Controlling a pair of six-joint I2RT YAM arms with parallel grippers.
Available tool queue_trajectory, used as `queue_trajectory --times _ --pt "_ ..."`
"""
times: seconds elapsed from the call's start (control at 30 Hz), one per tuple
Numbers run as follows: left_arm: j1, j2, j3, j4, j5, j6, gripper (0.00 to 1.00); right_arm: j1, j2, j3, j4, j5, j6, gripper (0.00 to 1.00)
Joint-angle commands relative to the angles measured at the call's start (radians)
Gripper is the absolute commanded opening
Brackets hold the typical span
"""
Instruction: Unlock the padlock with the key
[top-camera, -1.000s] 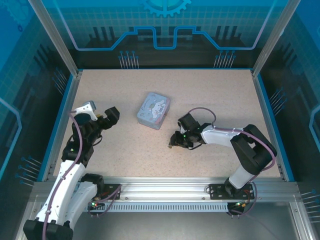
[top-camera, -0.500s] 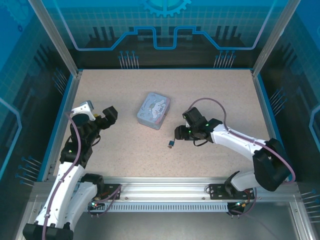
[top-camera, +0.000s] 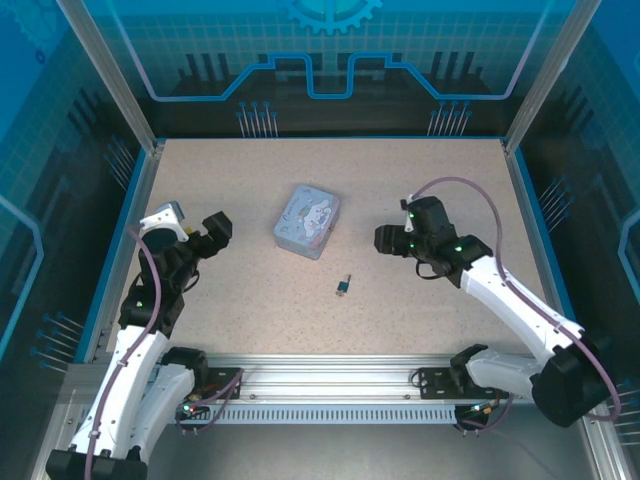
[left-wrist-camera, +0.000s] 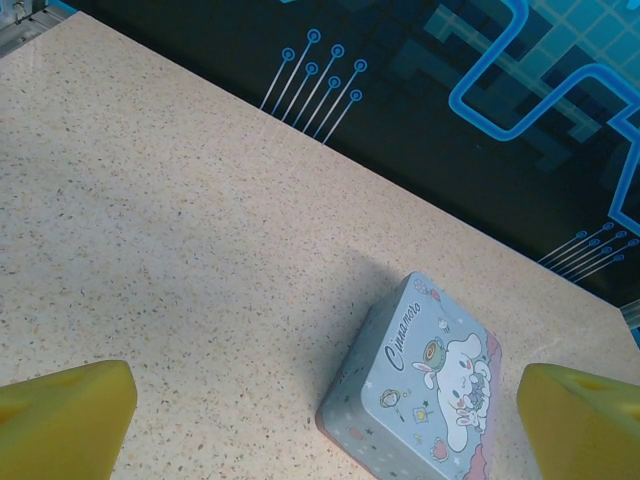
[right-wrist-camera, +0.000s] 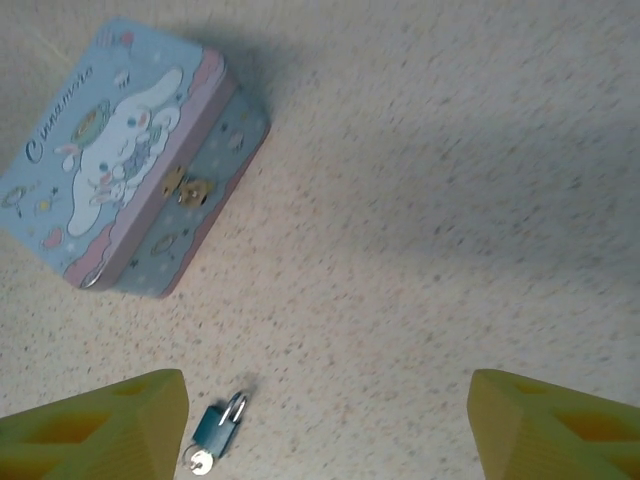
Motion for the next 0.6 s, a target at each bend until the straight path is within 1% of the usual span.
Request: queue_trajectory --times 0.0,0.13,0.23,0.33,0.43,0.53,0.57 --pt "0.007 -0.008 0.043 -0.001 -0.032 0.017 0.99 -0.072 -0.068 -0.058 0.011 0.008 -0.054 0.79" --pt "0.007 -0.006 0.042 -0.008 -0.048 0.026 0.99 -0.186 -0.136 -0.109 0.050 -0.004 -0.088 0.89" --pt "0.008 -0.005 0.035 -0.006 -0.055 0.024 0.99 -0.265 -0.178 -0.152 0.119 0.004 -0.109 0.99" --pt "0.007 -0.001 0.034 -0.007 -0.058 0.022 0.99 -0.324 -0.204 -0.212 0.235 0.022 -0.134 1.00" --pt "0.007 0.002 0.030 -0.009 -0.062 0.023 0.99 -0.378 -0.200 -0.290 0.387 0.049 -0.167 1.00" --pt "0.009 0.010 0.030 -0.012 -0.065 0.035 0.99 -0.419 -0.146 -0.363 0.562 0.054 -0.254 1.00" --pt "0.008 0.016 0.027 -0.011 -0.068 0.040 0.99 -0.425 -0.118 -0.377 0.604 0.079 -0.279 1.00"
